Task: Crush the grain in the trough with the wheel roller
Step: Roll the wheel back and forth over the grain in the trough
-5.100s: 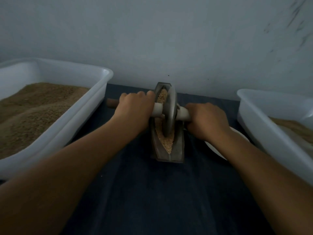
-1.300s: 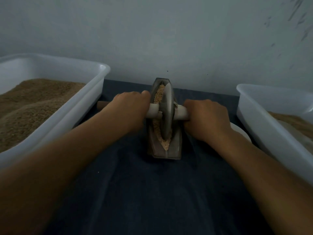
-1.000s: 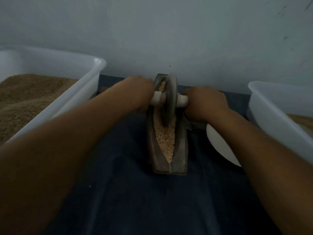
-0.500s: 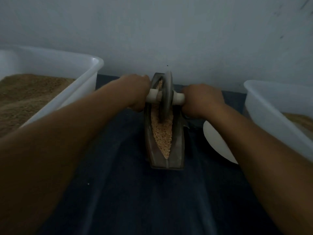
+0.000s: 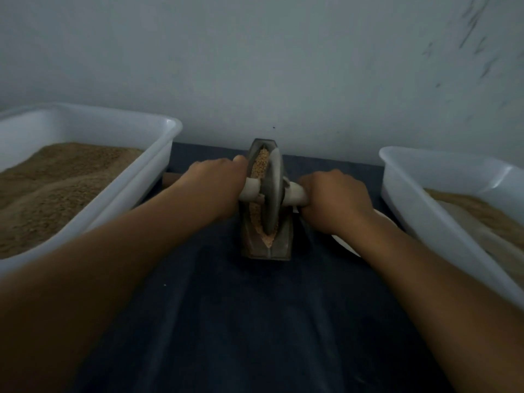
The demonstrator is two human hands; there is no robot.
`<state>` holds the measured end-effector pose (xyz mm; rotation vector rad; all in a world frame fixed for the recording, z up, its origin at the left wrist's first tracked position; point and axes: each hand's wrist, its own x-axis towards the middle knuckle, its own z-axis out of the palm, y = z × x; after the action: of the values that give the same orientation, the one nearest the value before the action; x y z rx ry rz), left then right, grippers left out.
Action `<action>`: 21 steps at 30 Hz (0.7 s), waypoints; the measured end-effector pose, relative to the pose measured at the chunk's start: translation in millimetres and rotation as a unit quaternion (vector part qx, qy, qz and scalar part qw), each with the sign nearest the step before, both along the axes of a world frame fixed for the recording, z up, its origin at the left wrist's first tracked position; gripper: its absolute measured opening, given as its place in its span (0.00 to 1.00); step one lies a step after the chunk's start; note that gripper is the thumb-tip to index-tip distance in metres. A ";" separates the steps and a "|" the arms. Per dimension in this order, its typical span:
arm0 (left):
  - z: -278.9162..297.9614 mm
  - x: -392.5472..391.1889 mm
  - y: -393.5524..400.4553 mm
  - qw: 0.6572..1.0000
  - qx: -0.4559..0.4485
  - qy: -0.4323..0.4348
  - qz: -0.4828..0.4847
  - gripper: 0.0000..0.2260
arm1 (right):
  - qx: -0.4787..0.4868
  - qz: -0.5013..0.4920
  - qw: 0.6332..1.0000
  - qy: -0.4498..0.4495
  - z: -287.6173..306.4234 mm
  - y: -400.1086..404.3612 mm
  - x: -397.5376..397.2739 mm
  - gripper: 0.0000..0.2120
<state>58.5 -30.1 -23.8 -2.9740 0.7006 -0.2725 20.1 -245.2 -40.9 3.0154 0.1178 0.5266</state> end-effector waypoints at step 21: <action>-1.5 24.3 2.1 0.996 0.041 -0.041 0.061 0.21 | 0.019 -0.040 0.998 0.055 -10.6 -11.5 32.2 0.11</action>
<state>82.7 -28.0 -25.3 -2.8944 0.5079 -0.3456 52.3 -256.6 -51.5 3.0708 -0.0067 0.3614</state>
